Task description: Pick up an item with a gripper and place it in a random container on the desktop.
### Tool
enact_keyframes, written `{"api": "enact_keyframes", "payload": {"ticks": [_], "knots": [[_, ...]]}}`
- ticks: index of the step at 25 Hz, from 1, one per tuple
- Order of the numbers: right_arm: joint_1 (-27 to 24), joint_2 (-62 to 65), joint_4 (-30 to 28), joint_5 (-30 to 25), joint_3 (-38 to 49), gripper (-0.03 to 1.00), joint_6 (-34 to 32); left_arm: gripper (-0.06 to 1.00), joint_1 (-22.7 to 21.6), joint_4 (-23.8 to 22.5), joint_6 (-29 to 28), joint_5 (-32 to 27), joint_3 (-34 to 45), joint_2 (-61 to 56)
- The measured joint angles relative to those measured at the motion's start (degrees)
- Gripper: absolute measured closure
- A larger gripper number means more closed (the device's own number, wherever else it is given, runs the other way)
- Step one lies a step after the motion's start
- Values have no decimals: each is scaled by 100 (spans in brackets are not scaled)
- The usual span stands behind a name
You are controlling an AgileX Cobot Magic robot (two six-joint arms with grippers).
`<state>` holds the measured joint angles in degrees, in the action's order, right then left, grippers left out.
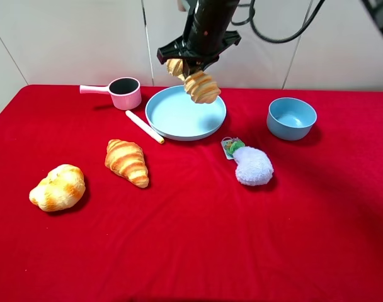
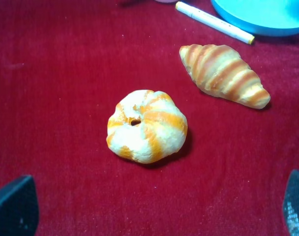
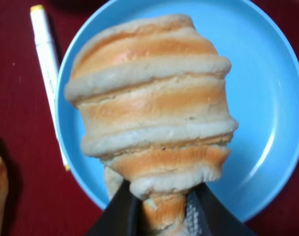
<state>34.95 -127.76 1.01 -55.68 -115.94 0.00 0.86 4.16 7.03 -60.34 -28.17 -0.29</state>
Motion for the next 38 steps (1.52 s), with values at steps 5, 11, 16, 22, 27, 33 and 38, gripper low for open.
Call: {"api": "enact_keyframes", "payload": {"ticks": [5,11,16,22,27,33,38], "knots": [[0,-295,31,515,-12,85,-92,-5,0,0,0,0,0,0],[0,-576,44,976,-12,85,-283,-5,0,0,0,0,0,0],[-5,-729,44,1335,-12,85,-328,-5,0,0,0,0,0,0],[-69,-934,45,1548,-12,85,-361,-5,0,0,0,0,0,0],[-95,-1024,-7,1580,-12,85,-459,-5,0,0,0,0,0,0],[-95,-1136,-46,1590,-12,85,-485,-5,0,0,0,0,0,0],[-99,-1144,-28,1594,-12,85,-485,-5,0,0,0,0,0,0]]}}
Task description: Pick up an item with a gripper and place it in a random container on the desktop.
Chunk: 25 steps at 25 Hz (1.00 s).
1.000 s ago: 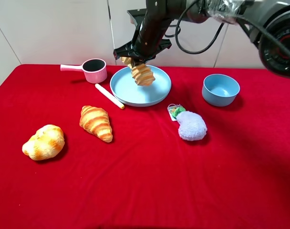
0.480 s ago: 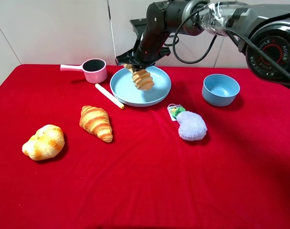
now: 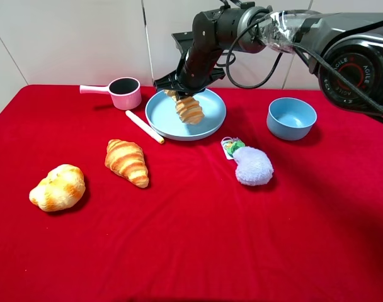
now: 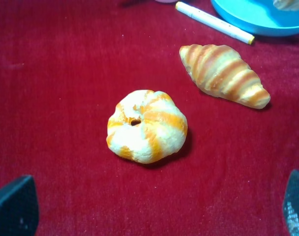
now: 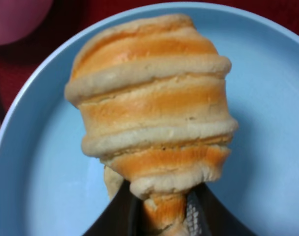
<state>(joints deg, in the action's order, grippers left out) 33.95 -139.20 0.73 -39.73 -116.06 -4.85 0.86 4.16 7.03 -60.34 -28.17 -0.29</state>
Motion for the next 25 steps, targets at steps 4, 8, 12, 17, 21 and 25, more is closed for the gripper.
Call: {"api": "enact_keyframes", "payload": {"ticks": [4,8,12,17,21,25], "knots": [[0,0,4,0,0,84,0,-5,0,0,0,0,0,0],[0,0,6,0,0,64,-6,-5,0,0,0,0,0,0],[0,0,-21,7,0,35,-11,-5,0,0,0,0,0,0],[0,0,-16,7,0,28,-11,-5,0,0,5,0,0,0],[0,0,-16,-7,0,28,-11,-5,0,0,5,0,0,0],[0,0,-10,-139,0,28,-11,-5,0,0,5,0,0,0]]}}
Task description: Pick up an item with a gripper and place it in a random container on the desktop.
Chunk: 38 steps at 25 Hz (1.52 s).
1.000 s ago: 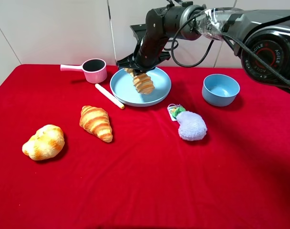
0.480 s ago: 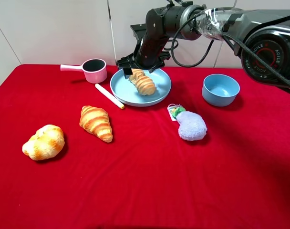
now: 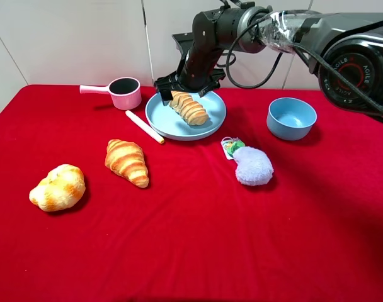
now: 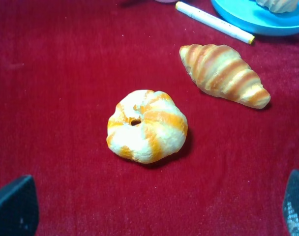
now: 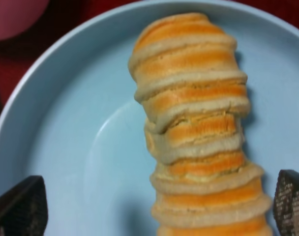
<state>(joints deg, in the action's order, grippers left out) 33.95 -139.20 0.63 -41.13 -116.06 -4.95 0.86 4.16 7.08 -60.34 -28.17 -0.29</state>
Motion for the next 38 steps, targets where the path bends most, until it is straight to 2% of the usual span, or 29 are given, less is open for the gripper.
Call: {"api": "enact_keyframes", "payload": {"ticks": [12,26,34,38], "knots": [[0,590,26,-777,0,28,495,-5,0,0,0,0,0,0],[0,1290,71,-2745,-11,28,771,-5,0,0,0,0,0,0],[-5,1698,339,-2851,24,28,811,-5,0,0,0,0,0,0],[-5,2011,517,-2851,305,28,811,-5,0,0,0,0,0,0]]}}
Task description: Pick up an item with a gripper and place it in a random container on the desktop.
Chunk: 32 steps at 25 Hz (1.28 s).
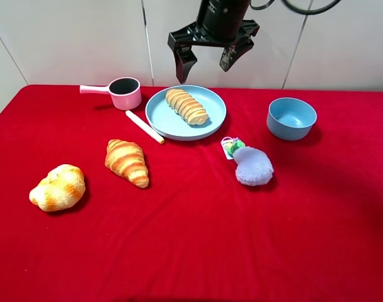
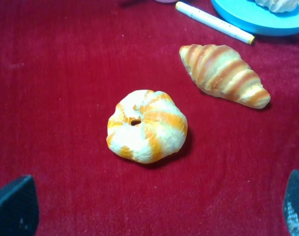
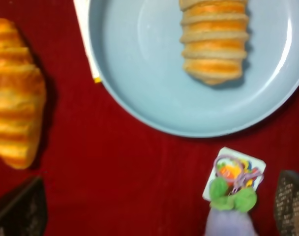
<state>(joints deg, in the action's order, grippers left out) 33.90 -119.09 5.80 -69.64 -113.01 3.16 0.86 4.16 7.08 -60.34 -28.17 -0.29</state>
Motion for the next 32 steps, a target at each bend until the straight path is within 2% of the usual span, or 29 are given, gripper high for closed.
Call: {"api": "enact_keyframes", "payload": {"ticks": [14,32], "knots": [[0,1804,55,-12,2265,28,217,-5,0,0,0,0,0,0],[0,4691,59,-17,4760,28,120,-5,0,0,0,0,0,0]]}}
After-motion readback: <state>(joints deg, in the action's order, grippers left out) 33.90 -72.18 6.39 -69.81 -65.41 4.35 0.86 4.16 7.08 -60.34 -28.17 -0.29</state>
